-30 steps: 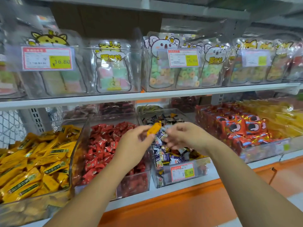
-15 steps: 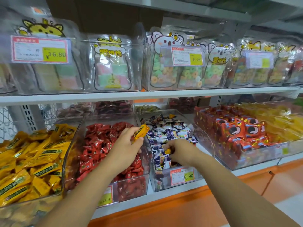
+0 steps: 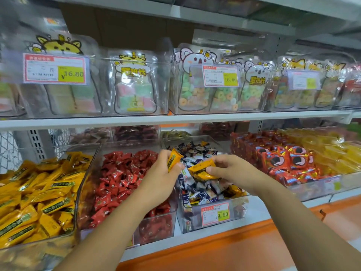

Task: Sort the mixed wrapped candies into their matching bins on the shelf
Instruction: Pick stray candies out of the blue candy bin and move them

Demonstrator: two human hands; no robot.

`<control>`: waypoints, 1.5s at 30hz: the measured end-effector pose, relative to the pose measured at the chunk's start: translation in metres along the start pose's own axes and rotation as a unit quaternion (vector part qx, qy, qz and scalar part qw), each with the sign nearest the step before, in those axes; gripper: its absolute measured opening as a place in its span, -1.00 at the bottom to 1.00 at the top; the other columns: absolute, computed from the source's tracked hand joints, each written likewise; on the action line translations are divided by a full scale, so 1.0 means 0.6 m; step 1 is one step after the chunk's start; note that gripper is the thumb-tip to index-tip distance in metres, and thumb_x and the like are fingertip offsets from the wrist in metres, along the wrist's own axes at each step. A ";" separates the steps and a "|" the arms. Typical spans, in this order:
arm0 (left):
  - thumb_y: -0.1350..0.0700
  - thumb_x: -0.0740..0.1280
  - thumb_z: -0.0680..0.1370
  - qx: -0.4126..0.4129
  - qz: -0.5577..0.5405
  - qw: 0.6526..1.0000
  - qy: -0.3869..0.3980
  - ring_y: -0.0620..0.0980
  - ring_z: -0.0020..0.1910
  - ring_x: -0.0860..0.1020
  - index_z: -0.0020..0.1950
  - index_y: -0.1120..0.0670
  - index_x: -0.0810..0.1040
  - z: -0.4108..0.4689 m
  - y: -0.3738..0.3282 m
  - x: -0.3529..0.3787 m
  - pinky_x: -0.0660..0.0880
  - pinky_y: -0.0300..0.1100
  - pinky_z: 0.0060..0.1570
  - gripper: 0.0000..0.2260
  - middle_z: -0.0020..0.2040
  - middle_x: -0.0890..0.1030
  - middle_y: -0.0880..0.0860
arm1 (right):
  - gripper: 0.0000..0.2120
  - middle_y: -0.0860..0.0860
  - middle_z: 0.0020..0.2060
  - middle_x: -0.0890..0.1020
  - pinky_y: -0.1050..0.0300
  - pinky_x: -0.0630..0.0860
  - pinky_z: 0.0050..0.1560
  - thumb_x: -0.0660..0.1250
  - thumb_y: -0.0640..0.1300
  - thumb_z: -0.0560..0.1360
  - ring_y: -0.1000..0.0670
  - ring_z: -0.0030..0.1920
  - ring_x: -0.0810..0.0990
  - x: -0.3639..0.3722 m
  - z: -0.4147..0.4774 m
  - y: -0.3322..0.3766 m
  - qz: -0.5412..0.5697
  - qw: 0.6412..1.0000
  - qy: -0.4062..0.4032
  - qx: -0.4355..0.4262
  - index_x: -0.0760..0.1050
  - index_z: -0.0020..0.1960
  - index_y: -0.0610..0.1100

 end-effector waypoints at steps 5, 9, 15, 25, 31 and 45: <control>-0.13 0.12 0.63 0.020 0.005 0.998 0.055 -0.08 -0.14 0.44 0.15 -0.01 0.26 -0.008 -0.026 0.009 0.38 -0.14 -0.10 -0.77 -0.08 0.45 -0.02 | -0.83 -0.16 -0.05 0.67 0.04 0.52 -0.04 0.34 -0.07 0.55 -0.06 -0.17 0.60 0.011 -0.012 0.043 0.052 0.997 0.042 -0.037 0.61 0.05 -0.13; -0.35 0.25 0.39 0.024 0.016 0.996 0.081 -0.10 -0.11 0.46 0.05 -0.02 0.39 -0.003 -0.023 0.004 0.38 -0.20 -0.15 -0.53 -0.02 0.46 -0.02 | -0.84 -0.11 -0.22 0.63 0.07 0.49 -0.12 0.37 -0.11 0.53 0.01 -0.27 0.54 0.019 -0.016 0.055 0.076 0.995 0.040 -0.048 0.62 -0.02 -0.20; -0.44 0.37 0.27 0.041 0.043 0.995 0.078 -0.14 -0.04 0.50 0.00 -0.10 0.48 0.004 -0.010 0.005 0.51 -0.08 0.00 -0.49 -0.01 0.50 -0.04 | -0.89 -0.09 -0.26 0.67 0.18 0.59 -0.17 0.41 -0.20 0.49 0.00 -0.29 0.59 0.037 -0.008 0.062 0.130 0.991 -0.008 -0.037 0.61 -0.03 -0.23; -0.05 0.50 0.41 0.015 -0.008 0.999 0.047 -0.26 -0.26 0.56 -0.05 -0.10 0.56 0.007 0.000 -0.002 0.45 -0.33 -0.24 -0.81 -0.15 0.65 -0.13 | -0.84 -0.04 -0.07 0.70 0.07 0.64 -0.02 0.34 -0.14 0.55 -0.06 -0.12 0.71 -0.020 -0.023 0.053 0.084 0.995 -0.032 0.036 0.57 0.11 -0.11; -0.10 0.51 0.39 0.015 0.008 0.999 0.032 -0.24 -0.23 0.57 -0.02 -0.09 0.57 0.012 0.004 0.003 0.44 -0.23 -0.19 -0.76 -0.15 0.65 -0.16 | -0.83 -0.01 -0.07 0.70 0.19 0.59 0.01 0.34 -0.18 0.54 0.03 -0.10 0.67 -0.084 -0.051 0.016 -0.295 0.949 -0.016 0.113 0.64 0.09 -0.06; -0.16 0.47 0.40 0.006 0.032 0.999 0.040 -0.28 -0.18 0.57 0.17 -0.06 0.55 0.009 0.003 0.009 0.39 -0.34 -0.20 -0.60 -0.06 0.64 -0.16 | -0.66 -0.04 0.19 0.59 0.09 0.52 0.09 0.45 -0.07 0.46 -0.04 0.08 0.58 -0.042 -0.032 -0.038 -0.343 0.933 0.034 0.099 0.58 0.23 0.02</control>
Point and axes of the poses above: each hand's wrist, its own z-axis towards the middle knuckle, its own x-axis out of the palm, y = z × x, the point moved 3 cm from there along z, towards the middle knuckle
